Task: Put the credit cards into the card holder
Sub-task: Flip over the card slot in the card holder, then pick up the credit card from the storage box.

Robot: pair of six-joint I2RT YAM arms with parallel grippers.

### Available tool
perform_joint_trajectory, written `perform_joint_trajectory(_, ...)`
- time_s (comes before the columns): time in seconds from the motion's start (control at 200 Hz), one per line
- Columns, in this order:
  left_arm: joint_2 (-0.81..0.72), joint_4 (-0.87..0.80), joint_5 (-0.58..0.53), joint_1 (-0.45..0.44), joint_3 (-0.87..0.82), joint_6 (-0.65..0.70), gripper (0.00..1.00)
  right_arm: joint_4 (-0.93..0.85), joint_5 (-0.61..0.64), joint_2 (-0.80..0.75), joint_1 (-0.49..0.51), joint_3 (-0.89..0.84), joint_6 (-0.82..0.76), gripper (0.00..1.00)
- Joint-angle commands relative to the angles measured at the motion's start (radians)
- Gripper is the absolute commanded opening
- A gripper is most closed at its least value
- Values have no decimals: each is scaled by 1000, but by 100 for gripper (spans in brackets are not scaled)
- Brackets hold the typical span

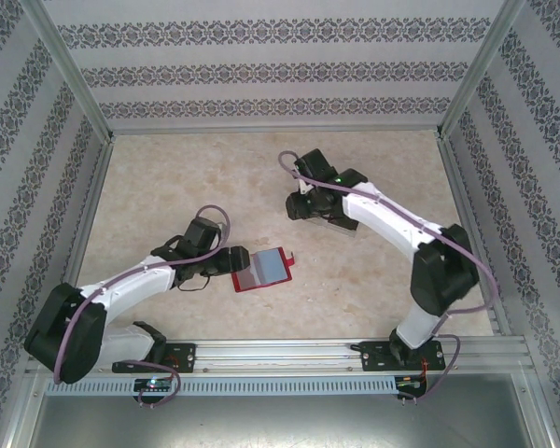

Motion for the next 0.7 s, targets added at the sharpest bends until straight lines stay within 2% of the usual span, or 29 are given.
perform_joint_trajectory(0.0,29,-62,-56,-22,-1,35,76,-103,156,80,6,75,-191,39)
perform_joint_trajectory(0.28,112,-87,-87,-29,-10,55,76,-130,285,236,6,174,-336,31)
perform_joint_trajectory(0.46,143,-80,-106,-29,-10,62,76,-136,306,289,6,206,-382,31)
perform_joint_trajectory(0.695,186,-64,-118,-28,7,70,76,-128,291,278,10,192,-377,33)
